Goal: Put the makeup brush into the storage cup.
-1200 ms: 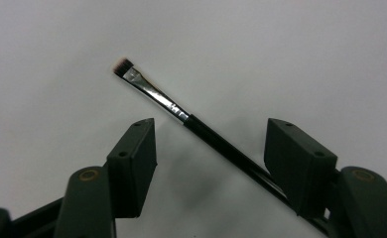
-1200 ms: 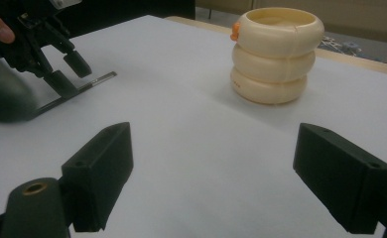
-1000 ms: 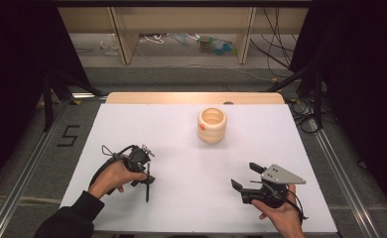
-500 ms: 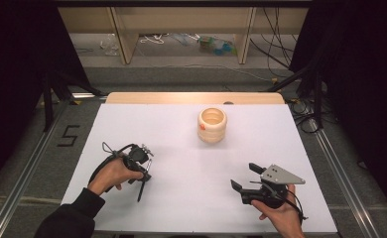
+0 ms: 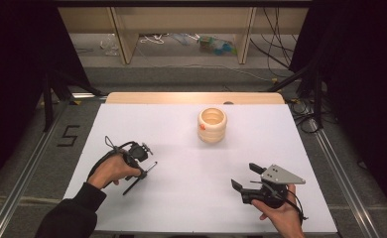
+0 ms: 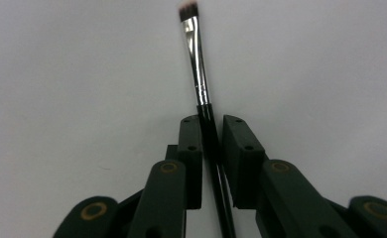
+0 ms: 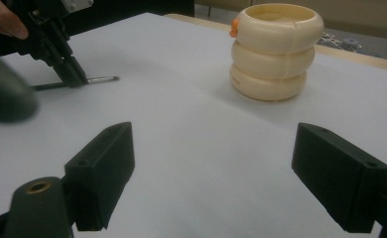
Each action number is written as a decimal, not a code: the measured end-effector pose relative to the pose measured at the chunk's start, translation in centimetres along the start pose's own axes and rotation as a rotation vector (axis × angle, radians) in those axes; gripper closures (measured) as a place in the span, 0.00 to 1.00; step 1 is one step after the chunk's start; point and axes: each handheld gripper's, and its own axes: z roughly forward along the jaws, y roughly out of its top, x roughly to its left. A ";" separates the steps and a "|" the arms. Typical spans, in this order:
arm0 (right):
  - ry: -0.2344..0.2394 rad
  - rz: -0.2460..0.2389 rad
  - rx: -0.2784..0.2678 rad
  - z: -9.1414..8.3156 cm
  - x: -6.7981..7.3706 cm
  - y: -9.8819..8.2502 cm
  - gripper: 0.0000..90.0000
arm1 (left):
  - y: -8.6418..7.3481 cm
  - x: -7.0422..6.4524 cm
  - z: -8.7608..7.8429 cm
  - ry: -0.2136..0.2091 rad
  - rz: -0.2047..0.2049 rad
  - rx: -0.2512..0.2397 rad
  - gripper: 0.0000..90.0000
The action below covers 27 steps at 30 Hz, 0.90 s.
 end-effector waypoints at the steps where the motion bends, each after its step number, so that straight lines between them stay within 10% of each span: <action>1: 0.002 0.000 0.001 0.0 0.0 0.0 0.20 | 0.1 0.0 0.0 0.001 0.004 0.003 0.90; 27: 0.002 -0.014 -0.014 0.0 -0.1 0.1 0.21 | 0.8 -0.2 -0.1 0.012 0.155 0.036 0.93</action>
